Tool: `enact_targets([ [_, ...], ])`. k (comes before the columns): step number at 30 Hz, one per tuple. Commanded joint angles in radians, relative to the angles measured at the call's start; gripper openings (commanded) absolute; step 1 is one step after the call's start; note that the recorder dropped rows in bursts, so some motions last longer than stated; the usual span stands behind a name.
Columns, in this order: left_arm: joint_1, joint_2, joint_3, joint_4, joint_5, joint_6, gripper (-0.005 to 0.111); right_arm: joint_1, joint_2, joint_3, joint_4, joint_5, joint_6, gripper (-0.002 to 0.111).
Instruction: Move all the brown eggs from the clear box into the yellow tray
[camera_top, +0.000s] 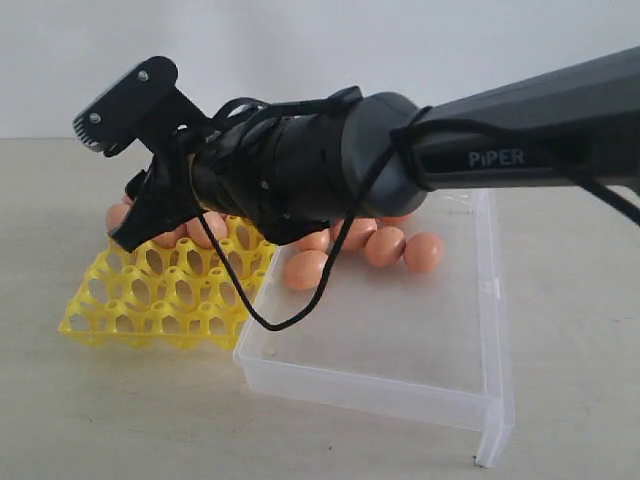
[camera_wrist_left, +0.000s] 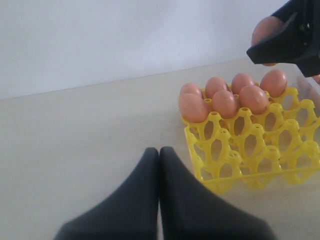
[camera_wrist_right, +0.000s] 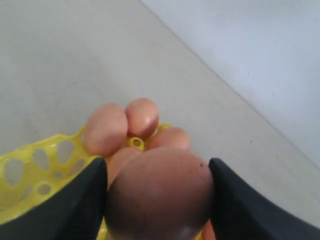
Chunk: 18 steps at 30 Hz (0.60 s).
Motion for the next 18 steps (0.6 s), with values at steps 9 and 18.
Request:
enact_targets([
  [9,-0.003,-0.002,0.003,-0.003,-0.003,-0.010,-0.004,-0.104,0.002,-0.003,-0.001,-0.109,0.273,0.000],
  [18,-0.003,-0.002,0.003,-0.003,-0.003,-0.010,-0.004,-0.111,0.011,-0.003,-0.001,-0.254,0.133,0.000],
])
